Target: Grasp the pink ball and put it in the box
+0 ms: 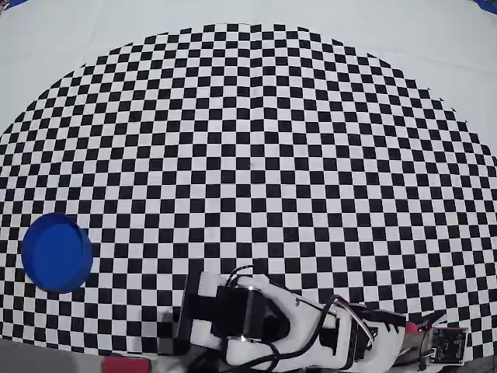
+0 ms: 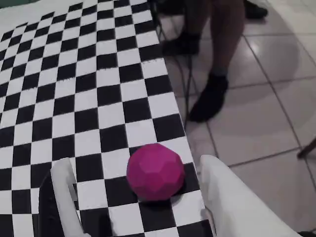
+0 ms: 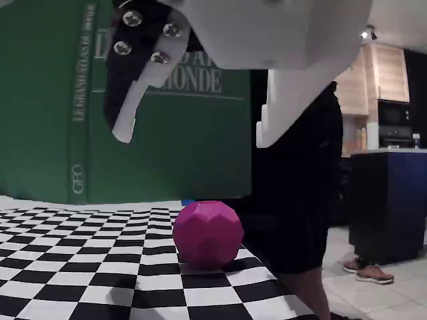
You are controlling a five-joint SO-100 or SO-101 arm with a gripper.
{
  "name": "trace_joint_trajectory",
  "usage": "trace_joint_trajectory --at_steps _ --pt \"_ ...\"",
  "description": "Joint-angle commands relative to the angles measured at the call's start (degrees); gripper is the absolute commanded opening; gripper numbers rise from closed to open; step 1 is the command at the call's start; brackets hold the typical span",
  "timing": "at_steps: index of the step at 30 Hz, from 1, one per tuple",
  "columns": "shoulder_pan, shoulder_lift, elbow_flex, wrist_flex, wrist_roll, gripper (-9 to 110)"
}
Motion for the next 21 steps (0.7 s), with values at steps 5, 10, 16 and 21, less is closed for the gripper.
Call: trace_joint_trajectory --at_steps 5,10,16,21 --pt "0.6 -2.4 -3.6 -1.1 -0.6 29" --pt "0.9 -4.6 -4.5 -1.4 -0.6 29" --pt "1.1 -6.1 -5.4 -1.7 -0.6 30" --pt "1.3 -8.1 -6.6 -1.9 -0.6 30"
